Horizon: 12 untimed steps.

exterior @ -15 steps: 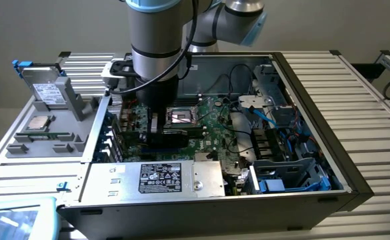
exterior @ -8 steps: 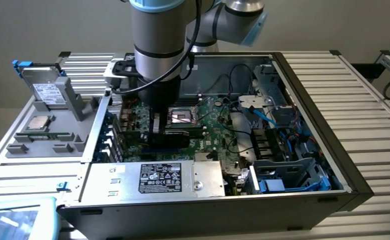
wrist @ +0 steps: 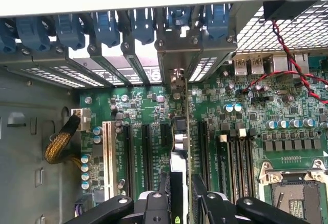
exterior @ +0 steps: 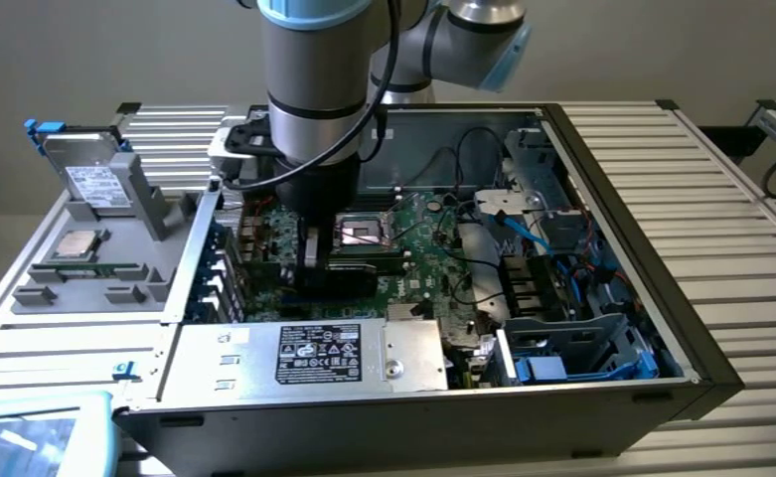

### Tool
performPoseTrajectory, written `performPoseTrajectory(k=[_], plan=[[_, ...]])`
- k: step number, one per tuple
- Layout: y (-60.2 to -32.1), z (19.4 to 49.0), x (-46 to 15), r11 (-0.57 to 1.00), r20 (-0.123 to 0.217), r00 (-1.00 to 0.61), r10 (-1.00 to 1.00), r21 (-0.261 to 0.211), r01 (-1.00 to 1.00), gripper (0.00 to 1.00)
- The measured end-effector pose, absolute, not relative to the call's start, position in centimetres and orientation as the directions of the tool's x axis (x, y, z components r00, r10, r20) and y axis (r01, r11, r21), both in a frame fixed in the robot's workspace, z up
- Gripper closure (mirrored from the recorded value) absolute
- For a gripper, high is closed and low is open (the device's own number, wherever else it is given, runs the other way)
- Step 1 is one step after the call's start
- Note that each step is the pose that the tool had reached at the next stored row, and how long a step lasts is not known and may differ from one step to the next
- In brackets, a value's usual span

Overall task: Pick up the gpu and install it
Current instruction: 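Insert the gpu into the slot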

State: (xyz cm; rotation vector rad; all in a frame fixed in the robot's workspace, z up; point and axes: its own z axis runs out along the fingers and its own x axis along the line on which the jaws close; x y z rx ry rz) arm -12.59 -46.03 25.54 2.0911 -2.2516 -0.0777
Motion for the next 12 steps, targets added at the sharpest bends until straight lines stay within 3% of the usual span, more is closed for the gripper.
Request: performPoseTrajectory(k=[12], plan=[[-46.03,25.39,-12.74,0.09,0.025,-0.089,-0.996,0.082,-0.993,0.72]])
